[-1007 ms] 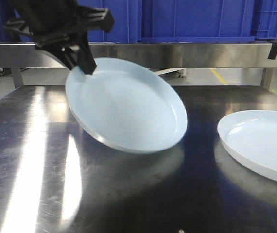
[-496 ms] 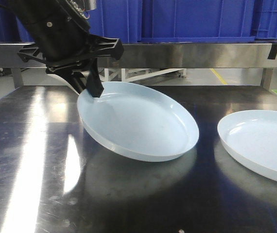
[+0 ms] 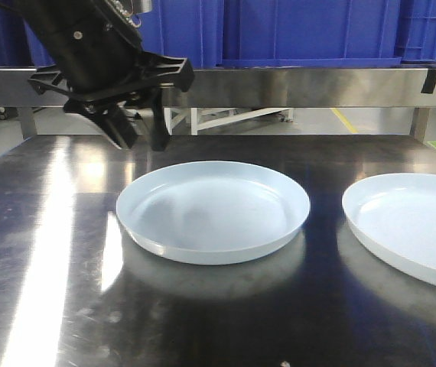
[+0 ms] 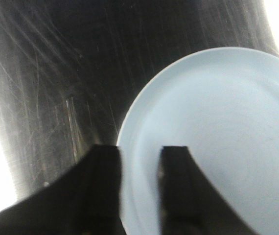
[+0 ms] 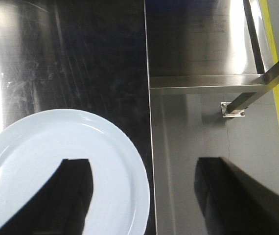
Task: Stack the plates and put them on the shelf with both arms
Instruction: 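Lift the white plate with the left gripper and move it toward the table center, then open the left gripper and withdraw it from the placed plate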
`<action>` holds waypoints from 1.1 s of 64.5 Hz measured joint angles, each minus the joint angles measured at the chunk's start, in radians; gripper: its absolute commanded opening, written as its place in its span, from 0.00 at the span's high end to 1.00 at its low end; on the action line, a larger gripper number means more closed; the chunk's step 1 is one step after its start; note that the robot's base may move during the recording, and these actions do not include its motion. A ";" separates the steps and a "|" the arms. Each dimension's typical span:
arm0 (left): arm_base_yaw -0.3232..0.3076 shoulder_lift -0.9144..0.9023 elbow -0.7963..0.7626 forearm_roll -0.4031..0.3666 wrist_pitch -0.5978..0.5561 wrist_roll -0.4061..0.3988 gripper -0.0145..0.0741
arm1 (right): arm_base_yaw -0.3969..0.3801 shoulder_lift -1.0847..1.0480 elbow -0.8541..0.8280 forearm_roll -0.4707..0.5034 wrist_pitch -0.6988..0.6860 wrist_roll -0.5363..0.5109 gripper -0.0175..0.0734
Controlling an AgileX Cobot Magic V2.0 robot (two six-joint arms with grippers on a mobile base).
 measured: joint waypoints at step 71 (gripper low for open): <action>0.512 -0.843 0.511 0.095 -0.149 -0.001 0.74 | 0.000 0.000 0.004 0.000 -0.004 0.000 0.20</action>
